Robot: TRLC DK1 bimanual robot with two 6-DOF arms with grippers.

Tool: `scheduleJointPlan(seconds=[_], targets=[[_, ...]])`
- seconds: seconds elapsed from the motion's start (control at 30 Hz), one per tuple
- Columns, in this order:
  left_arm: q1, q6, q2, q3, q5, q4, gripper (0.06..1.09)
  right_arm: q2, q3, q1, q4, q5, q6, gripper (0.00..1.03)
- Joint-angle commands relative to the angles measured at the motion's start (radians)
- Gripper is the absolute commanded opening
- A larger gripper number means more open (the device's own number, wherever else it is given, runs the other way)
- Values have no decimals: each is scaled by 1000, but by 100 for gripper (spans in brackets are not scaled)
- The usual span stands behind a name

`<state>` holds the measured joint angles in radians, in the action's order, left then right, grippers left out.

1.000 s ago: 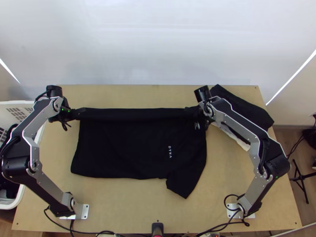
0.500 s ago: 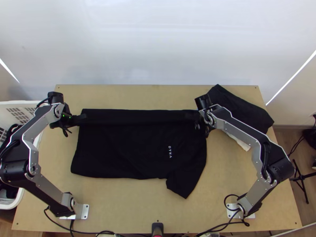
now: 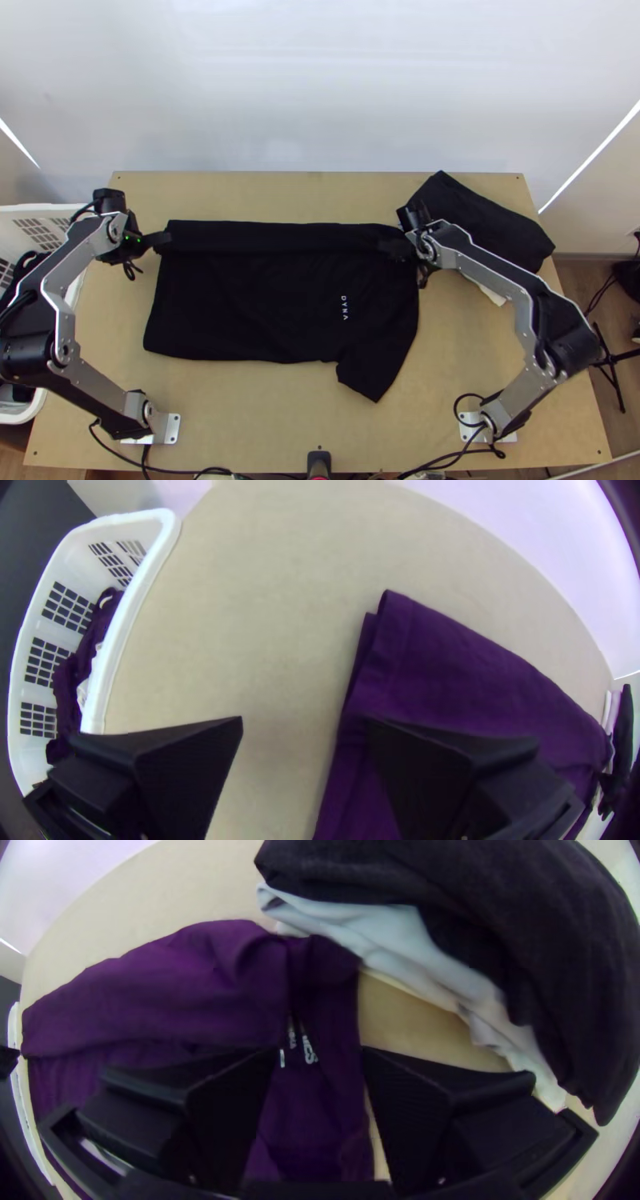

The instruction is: Fold the t-shirt

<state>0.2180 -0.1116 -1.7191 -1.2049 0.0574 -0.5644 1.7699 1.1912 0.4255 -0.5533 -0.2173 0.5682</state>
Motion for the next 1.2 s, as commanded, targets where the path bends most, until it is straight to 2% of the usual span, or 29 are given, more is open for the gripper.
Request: scheduleJointPlan(seconds=[0.0,0.1,0.2,0.4,0.43,0.47,0.5,0.53,0.7,0.97,1.03,1.1,1.17], targets=[[23,-2,104,-19,28,14,104,-222,-48,22,-194,-1,6,73],[29,3,151,-7,24,3,104,-440,-137,22,-237,-1,87,73],[29,1,179,4,22,-11,104,-570,-208,33,-327,1,148,73],[34,-30,184,-12,22,-40,104,-592,-312,200,-580,24,164,73],[34,-37,184,-18,22,-48,104,-593,-321,251,-582,24,159,73],[34,-40,184,-24,22,-55,104,-598,-344,291,-586,24,167,81],[34,-42,184,-28,25,-65,104,-606,-370,320,-579,26,180,91],[34,-45,184,-31,32,-68,104,-610,-387,343,-563,29,193,93],[27,-72,181,-56,59,-103,103,-616,-452,387,-511,49,322,93],[23,-122,200,-68,94,-160,103,-616,-490,354,-318,50,345,93],[20,-131,213,-65,98,-167,103,-602,-496,352,-284,55,341,87],[20,-135,223,-65,105,-175,103,-599,-505,354,-269,55,341,76],[18,-135,230,-68,114,-181,103,-598,-522,357,-255,55,343,75]])
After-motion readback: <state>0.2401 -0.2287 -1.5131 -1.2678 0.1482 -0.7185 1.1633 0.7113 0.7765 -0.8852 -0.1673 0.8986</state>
